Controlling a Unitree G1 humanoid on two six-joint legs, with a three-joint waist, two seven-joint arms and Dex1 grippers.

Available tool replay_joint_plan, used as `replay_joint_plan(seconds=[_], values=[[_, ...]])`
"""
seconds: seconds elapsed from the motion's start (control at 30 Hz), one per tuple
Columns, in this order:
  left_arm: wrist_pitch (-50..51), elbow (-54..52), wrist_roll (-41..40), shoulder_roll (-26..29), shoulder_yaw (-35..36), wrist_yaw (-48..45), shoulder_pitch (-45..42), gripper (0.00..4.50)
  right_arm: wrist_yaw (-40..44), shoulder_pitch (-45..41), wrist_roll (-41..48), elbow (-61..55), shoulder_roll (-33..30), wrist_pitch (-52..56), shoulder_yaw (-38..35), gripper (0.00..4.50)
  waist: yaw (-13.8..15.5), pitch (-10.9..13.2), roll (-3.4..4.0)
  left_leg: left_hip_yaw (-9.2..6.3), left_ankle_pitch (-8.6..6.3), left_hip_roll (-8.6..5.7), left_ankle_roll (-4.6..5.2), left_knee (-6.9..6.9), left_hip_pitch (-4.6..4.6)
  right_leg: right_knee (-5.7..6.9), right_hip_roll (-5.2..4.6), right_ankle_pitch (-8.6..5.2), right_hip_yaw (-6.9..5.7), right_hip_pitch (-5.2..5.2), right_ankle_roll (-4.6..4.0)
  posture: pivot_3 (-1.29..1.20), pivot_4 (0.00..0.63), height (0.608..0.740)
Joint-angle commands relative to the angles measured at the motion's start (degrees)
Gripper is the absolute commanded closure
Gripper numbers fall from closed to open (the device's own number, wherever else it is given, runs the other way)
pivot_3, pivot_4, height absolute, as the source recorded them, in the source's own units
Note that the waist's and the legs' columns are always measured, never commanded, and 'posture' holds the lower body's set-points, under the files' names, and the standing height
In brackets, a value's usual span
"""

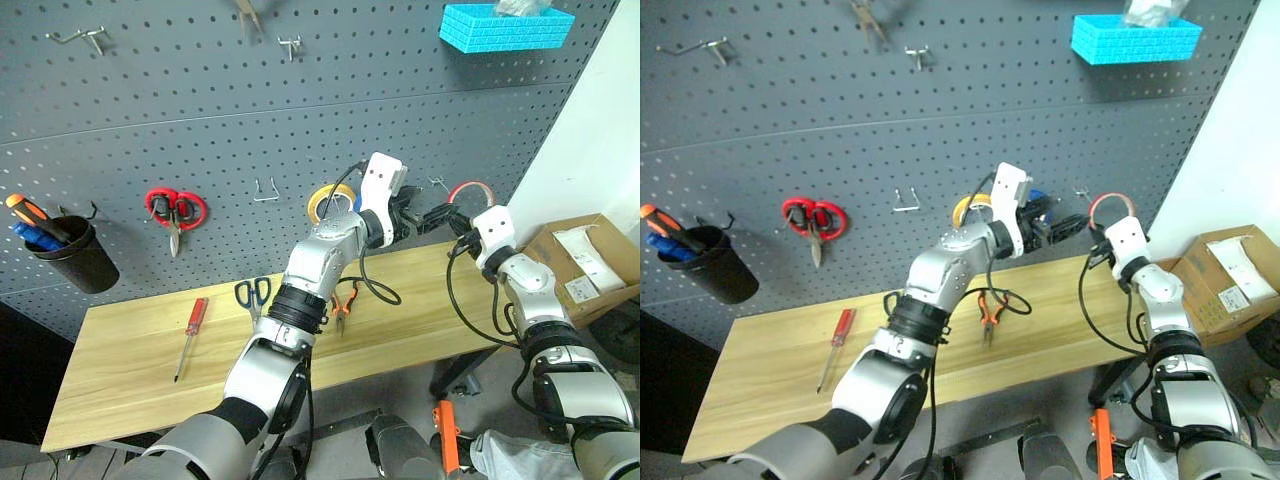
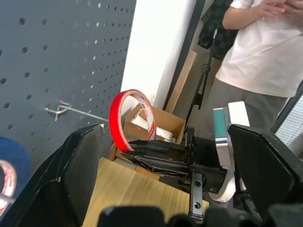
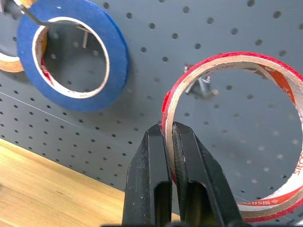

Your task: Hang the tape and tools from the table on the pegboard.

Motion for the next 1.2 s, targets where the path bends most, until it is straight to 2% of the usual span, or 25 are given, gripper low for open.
replay_joint_plan(seconds=[0.03,0.23,0.57,0.73,0.83,0.97,1.1,1.2], values=[[1.4,-4.4,-0.5,0.4,0.8,1.1,0.5,0.0,-0.9,-1.3,-0.2,-3.8,0.3,-2.3,0.1,4.47,0.4,0.1,-0.02,0.0,0.0,0.0,0.0,0.0,0.01,0.01,0.0,0.0,0.01,0.0,0.0,-0.07,0.113,0.74],[4.6,-8.8,-0.7,2.0,1.4,2.6,2.9,0.0,1.7,-1.3,0.4,-2.3,1.7,-0.5,0.1,4.47,2.0,0.4,-0.09,0.0,0.0,0.03,0.01,0.01,0.04,0.04,0.06,-0.01,0.05,0.0,-0.01,-0.02,0.144,0.74],[10.4,-17.2,-1.6,3.7,1.7,5.2,7.5,0.0,-2.4,-6.4,-2.1,8.3,-1.3,-1.0,-0.3,4.47,6.5,1.9,-0.37,0.11,-0.04,0.05,0.08,-0.04,0.03,-0.01,0.11,-0.02,0.2,-0.04,-0.05,0.02,0.174,0.74],[11.1,-18.1,-1.4,2.9,1.4,5.9,8.1,0.0,-5.3,-6.5,-3.3,9.4,-2.1,-0.4,0.1,4.47,7.3,2.0,-0.51,0.22,-0.09,0.07,0.14,-0.04,0.01,-0.08,0.12,-0.04,0.28,-0.05,-0.07,0.02,0.17,0.74],[11.0,-17.9,-1.4,2.7,1.4,6.0,7.8,0.0,-4.8,-5.0,-2.8,7.3,-1.7,-0.8,-0.2,3.81,7.4,2.2,-0.64,0.25,-0.09,0.07,0.14,-0.03,0.01,-0.08,0.12,-0.04,0.33,-0.06,-0.07,0.01,0.169,0.74],[11.0,-18.7,-1.4,2.5,1.0,5.9,8.7,0.0,-4.9,-0.1,-2.0,-0.2,-1.2,0.4,-0.4,2.5,7.3,2.2,-0.67,0.3,-0.09,0.07,0.15,-0.04,0.0,-0.09,0.12,-0.04,0.38,-0.08,-0.06,0.0,0.172,0.74],[12.5,-22.1,-1.6,1.9,-0.6,6.1,12.4,0.0,-2.2,11.5,0.7,-18.2,-0.8,7.0,-0.4,1.11,7.4,2.3,-0.69,0.32,-0.15,0.08,0.22,-0.11,0.01,-0.11,0.12,-0.09,0.42,-0.09,0.0,-0.01,0.183,0.74],[15.2,-27.5,-2.0,1.3,-1.1,8.4,16.8,0.0,-4.0,23.6,2.1,-40.6,0.5,22.9,-0.2,0.07,7.6,2.7,-0.63,0.37,-0.19,0.08,0.27,-0.09,-0.02,-0.08,0.12,-0.14,0.48,-0.16,-0.02,-0.01,0.198,0.74]])
